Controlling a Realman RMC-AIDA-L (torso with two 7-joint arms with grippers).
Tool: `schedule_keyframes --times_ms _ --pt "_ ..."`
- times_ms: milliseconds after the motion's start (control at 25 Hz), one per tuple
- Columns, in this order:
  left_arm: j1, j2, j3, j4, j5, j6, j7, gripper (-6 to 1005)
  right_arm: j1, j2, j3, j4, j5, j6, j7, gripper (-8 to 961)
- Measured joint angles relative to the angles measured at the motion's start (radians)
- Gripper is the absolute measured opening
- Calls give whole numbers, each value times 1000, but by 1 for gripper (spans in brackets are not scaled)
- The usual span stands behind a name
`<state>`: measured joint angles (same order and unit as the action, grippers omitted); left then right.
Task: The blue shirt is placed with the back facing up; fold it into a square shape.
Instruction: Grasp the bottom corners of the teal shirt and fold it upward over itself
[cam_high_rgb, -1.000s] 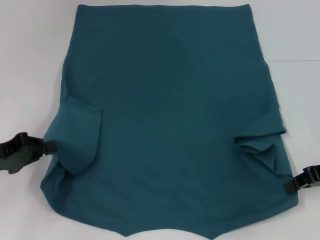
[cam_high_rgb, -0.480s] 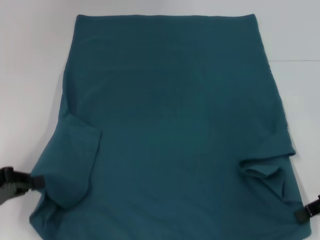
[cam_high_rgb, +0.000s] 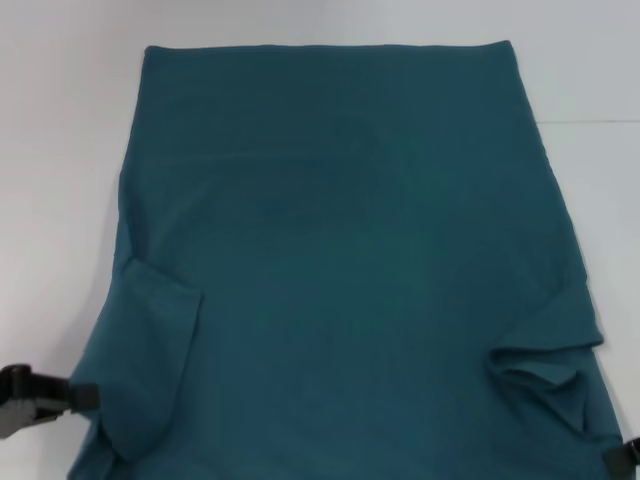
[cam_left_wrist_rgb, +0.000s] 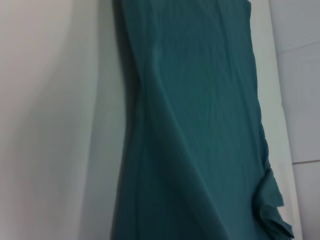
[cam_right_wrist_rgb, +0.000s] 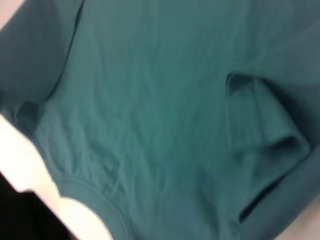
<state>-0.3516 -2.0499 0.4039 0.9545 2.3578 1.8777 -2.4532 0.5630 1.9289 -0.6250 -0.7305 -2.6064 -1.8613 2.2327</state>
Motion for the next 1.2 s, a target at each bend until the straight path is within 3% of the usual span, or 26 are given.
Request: schedule_keyframes --times_ms 200,440,680,880,1080,1200 --pt "-76 8 28 -48 1 -49 -20 2 21 10 29 7 17 49 0 29" --pt "-169 8 28 -104 -5 -190 -61 2 53 5 87 36 144 128 18 30" --pt "-293 24 59 -190 0 -397 -67 3 75 8 99 43 226 359 68 30" --pt "-346 20 122 -218 -1 -566 -65 3 113 35 91 45 228 566 87 30" --pt "-395 9 241 -255 -1 -791 -69 2 166 82 6 56 227 790 98 30" --pt "-423 14 281 -289 0 -881 -71 2 192 92 -42 60 226 880 115 30"
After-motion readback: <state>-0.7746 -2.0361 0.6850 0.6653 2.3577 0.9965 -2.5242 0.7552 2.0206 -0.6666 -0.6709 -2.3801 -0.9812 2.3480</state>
